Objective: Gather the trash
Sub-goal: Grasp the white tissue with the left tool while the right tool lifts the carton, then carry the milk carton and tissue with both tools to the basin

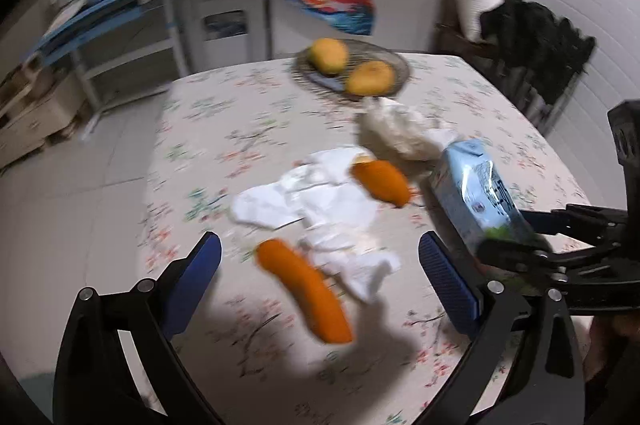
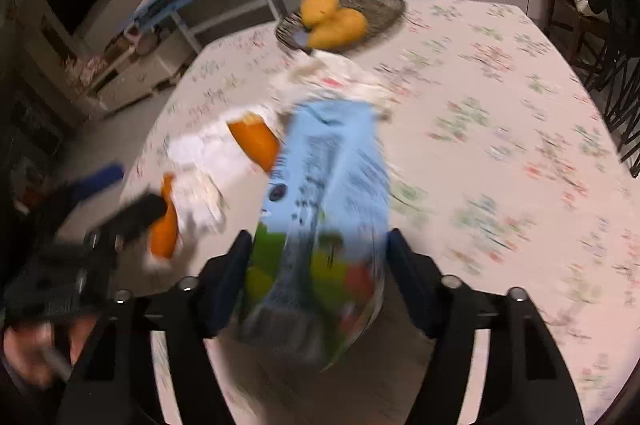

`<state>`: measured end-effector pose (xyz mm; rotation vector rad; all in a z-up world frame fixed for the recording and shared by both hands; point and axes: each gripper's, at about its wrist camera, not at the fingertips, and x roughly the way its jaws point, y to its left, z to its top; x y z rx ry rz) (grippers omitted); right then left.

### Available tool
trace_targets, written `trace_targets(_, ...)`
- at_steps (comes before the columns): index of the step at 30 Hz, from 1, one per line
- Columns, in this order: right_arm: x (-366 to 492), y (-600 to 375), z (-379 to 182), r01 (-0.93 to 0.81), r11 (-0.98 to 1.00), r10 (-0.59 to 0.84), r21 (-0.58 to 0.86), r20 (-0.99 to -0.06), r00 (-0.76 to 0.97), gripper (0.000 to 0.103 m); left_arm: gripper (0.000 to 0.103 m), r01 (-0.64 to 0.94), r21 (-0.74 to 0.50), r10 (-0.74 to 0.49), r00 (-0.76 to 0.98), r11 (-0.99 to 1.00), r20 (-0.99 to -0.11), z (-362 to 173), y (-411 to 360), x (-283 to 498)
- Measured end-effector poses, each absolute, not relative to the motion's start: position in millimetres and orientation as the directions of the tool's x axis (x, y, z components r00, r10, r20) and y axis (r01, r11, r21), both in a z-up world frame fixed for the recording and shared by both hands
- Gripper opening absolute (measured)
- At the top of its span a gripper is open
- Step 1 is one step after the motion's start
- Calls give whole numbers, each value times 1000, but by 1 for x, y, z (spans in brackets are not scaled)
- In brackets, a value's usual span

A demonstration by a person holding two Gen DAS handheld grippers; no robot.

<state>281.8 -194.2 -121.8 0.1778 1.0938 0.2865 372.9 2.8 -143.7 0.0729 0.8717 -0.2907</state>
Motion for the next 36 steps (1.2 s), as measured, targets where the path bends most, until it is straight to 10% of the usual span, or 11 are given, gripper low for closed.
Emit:
trace_targets(11, 262, -229, -123, -94, 922, 379, 375, -826, 416, 63, 65, 355, -88, -274, 516, 931, -812, -161, -8, 388)
trace_targets(18, 263, -227, -124, -92, 918, 387, 385, -825, 412, 64, 25, 466, -85, -318, 449, 880, -835, -167, -27, 377)
trace_targets(36, 249, -222, -112, -136, 919, 389, 369, -803, 452, 62, 18, 493, -126, -400, 502, 861, -767, -126, -40, 308)
